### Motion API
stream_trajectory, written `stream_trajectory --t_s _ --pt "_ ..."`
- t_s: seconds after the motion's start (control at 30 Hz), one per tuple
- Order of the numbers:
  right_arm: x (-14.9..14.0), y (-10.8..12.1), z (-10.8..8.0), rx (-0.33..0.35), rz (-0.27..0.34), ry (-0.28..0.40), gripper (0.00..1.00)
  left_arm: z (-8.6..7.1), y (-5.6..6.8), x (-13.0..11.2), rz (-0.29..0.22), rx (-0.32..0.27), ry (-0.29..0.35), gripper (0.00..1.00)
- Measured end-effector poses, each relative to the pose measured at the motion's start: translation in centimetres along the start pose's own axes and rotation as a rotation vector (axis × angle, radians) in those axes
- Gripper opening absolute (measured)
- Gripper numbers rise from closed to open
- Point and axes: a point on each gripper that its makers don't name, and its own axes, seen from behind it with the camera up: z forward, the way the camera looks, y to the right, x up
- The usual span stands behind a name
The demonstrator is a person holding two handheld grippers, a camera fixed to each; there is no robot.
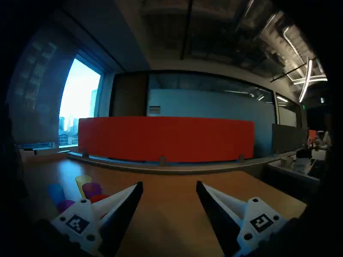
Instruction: Pour water
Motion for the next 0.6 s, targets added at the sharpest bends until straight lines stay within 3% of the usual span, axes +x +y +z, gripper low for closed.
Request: stream_trajectory --t_s 0.6 --pt "0.7 0.3 0.5 -0.015 0.075 -0.009 0.97 0.4 -0.8 -2.4 0.014 0.029 0.018 0.83"
